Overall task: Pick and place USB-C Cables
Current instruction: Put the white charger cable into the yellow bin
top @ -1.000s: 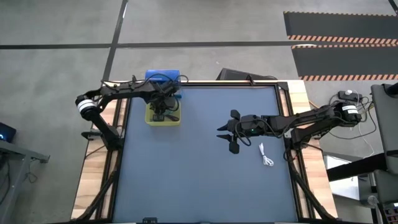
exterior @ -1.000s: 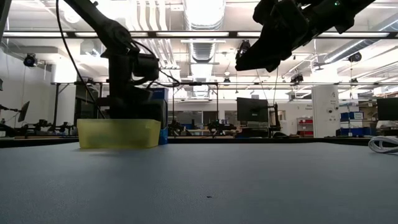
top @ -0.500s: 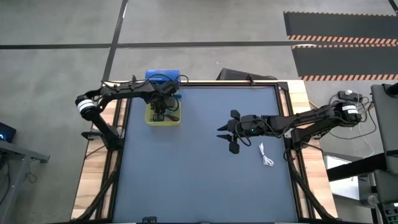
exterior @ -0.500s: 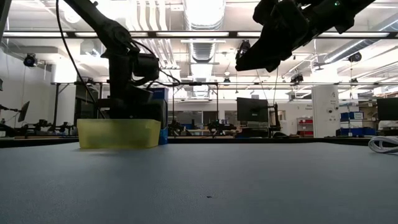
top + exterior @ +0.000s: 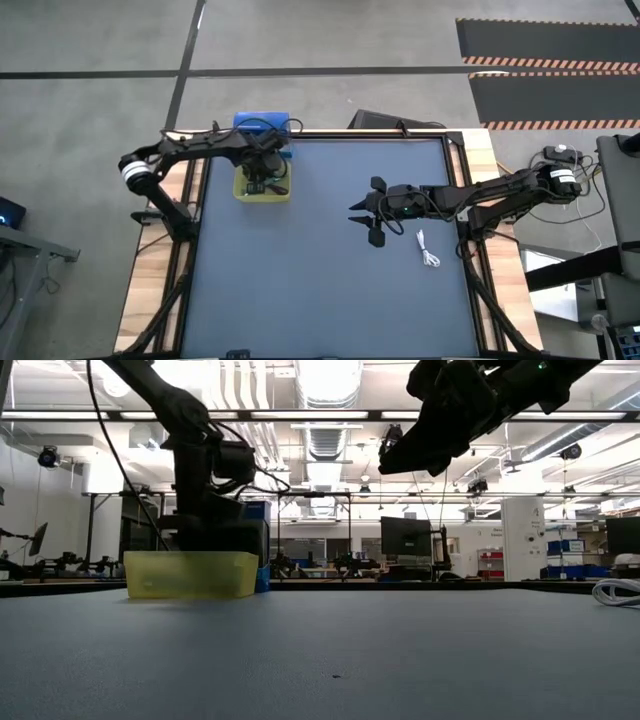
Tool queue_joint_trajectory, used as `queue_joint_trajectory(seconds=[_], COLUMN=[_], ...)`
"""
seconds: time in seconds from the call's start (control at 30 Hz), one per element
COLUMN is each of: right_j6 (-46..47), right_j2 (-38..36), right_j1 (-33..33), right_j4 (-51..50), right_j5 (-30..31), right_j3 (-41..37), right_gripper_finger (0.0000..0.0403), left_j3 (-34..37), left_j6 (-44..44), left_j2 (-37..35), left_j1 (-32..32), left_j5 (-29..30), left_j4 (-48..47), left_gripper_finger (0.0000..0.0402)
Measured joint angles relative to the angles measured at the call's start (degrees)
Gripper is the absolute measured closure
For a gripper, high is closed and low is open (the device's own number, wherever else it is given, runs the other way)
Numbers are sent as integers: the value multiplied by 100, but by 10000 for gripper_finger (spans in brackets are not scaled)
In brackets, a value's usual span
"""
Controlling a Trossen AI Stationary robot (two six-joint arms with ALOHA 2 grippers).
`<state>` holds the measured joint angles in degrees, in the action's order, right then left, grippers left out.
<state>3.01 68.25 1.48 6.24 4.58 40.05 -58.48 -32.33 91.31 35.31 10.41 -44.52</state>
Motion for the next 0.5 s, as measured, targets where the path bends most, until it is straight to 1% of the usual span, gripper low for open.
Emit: queue_joint_trajectory(seconds=[0.23,0.37,0.5], right_j6=[230,490,742], right_j2=[0,0,0], right_j1=[2,2,2], right_j4=[0,-2,-4], right_j5=[-2,-2,-4], right_j3=[0,0,0], right_gripper_finger=[277,283,288], left_j3=[-118,-65,118], left_j6=[799,1374,1954], left_j2=[-584,-1114,-1703], left_j1=[-103,-334,-739], left_j5=[45,-201,-454], left_j4=[-502,-467,-75], left_gripper_finger=[310,310,311])
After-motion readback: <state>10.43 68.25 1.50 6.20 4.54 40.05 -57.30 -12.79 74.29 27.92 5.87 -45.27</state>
